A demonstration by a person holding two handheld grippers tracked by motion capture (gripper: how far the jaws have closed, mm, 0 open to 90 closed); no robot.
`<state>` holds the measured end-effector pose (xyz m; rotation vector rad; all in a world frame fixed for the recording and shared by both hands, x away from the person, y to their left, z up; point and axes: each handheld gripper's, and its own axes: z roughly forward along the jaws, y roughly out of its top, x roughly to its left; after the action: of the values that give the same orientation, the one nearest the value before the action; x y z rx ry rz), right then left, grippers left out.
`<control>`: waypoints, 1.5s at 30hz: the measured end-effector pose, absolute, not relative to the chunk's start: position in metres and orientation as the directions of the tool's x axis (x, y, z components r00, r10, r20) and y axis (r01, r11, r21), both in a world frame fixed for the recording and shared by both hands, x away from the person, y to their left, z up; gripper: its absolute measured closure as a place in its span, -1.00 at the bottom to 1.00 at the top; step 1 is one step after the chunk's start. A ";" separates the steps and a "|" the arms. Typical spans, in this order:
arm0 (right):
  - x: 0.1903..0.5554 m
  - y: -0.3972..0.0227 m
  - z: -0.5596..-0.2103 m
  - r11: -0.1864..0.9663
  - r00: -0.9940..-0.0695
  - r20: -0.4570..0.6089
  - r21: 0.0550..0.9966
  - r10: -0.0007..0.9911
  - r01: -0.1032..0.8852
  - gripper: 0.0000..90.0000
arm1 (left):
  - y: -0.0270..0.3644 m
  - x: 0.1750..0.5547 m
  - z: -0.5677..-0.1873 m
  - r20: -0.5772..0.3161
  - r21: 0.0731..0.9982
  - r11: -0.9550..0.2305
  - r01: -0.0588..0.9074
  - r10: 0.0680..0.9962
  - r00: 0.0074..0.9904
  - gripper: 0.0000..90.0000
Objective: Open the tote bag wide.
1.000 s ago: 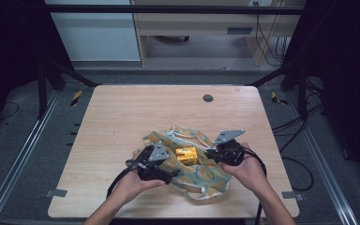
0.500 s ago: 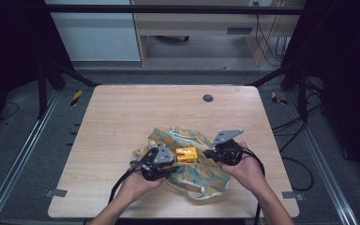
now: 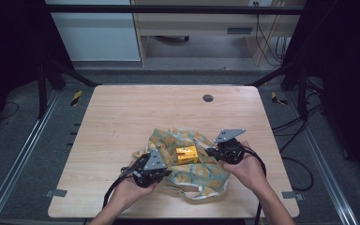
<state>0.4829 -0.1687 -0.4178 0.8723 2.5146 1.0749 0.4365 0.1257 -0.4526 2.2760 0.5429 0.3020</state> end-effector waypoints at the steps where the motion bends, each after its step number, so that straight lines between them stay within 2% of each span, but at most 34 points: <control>1: 0.484 -0.170 -0.418 0.539 -0.777 -0.011 0.727 0.629 0.426 1.00 | 0.128 0.435 -0.453 0.052 0.725 -0.626 0.288 0.466 0.883 0.98; 15: 0.506 -0.196 -0.432 0.510 -0.707 -0.035 0.718 0.706 0.474 1.00 | 0.155 0.430 -0.467 0.027 0.681 -0.651 0.335 0.479 0.877 0.98; 31: 0.511 -0.220 -0.459 0.496 -0.662 -0.015 0.675 0.750 0.547 1.00 | 0.160 0.425 -0.480 0.008 0.638 -0.693 0.336 0.442 0.897 0.98; 45: 0.515 -0.222 -0.470 0.498 -0.637 -0.022 0.644 0.770 0.581 1.00 | 0.173 0.436 -0.482 0.009 0.648 -0.663 0.374 0.498 0.867 1.00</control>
<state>0.5145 -0.2225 -0.4699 1.1362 2.4393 0.8757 0.4361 0.1726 -0.4819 2.3701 0.6279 0.2430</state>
